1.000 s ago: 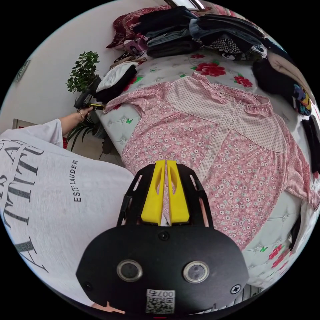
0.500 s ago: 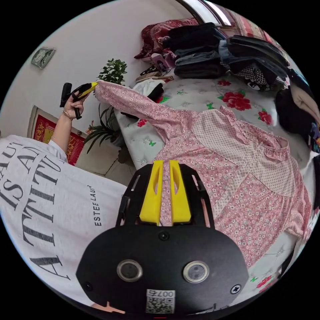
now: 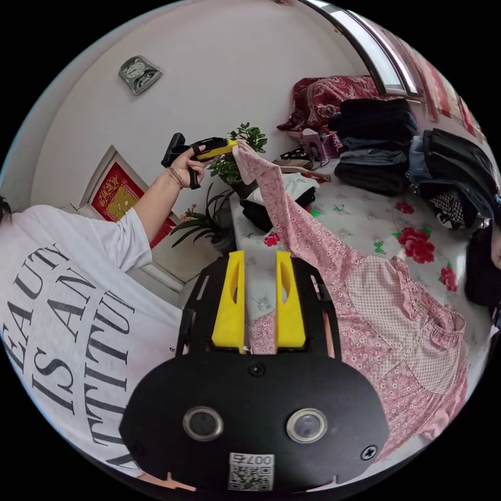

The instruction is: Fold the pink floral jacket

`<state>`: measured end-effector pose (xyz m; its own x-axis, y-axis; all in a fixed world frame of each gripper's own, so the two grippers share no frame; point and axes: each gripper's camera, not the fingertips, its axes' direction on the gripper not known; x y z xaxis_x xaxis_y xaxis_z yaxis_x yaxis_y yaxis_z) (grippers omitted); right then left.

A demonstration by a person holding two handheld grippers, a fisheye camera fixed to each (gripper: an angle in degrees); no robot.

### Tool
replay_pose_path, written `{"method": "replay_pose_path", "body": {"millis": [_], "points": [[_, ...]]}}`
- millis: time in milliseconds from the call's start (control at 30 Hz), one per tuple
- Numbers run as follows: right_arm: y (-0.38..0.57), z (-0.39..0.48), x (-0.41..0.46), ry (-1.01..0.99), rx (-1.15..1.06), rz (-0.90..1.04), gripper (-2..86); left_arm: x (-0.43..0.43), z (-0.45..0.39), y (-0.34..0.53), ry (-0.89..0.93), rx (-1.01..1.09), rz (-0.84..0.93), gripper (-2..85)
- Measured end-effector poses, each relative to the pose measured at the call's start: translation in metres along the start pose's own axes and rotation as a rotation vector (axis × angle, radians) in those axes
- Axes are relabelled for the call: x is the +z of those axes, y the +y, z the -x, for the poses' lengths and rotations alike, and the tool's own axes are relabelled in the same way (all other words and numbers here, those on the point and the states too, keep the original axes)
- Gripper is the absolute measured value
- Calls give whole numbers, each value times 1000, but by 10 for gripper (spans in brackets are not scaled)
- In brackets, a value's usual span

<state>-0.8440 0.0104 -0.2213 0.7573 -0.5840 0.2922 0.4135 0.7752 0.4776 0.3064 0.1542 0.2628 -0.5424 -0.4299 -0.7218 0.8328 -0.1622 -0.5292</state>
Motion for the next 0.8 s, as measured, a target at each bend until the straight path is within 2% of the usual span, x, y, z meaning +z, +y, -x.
{"method": "replay_pose_path", "body": {"millis": [67, 200, 433, 567, 633, 733, 800], "points": [[9, 7, 3, 35, 15, 17, 61, 13, 21, -1, 252, -67, 50, -7], [-10, 38, 8, 103, -90, -10, 68, 12, -7, 0, 140, 66, 69, -6], [-78, 127, 57, 399, -437, -84, 78, -8, -8, -17, 344, 54, 55, -7], [-97, 162, 109, 681, -575, -148, 66, -14, -6, -26, 363, 68, 85, -7], [-106, 161, 132, 744, -587, -118, 50, -19, -2, -30, 355, 72, 86, -7], [-117, 154, 160, 718, -579, -14, 18, -25, 12, -37, 321, 55, 86, -7], [-118, 161, 159, 619, -591, 0, 7, -26, 22, -39, 289, 43, 97, -7]]}}
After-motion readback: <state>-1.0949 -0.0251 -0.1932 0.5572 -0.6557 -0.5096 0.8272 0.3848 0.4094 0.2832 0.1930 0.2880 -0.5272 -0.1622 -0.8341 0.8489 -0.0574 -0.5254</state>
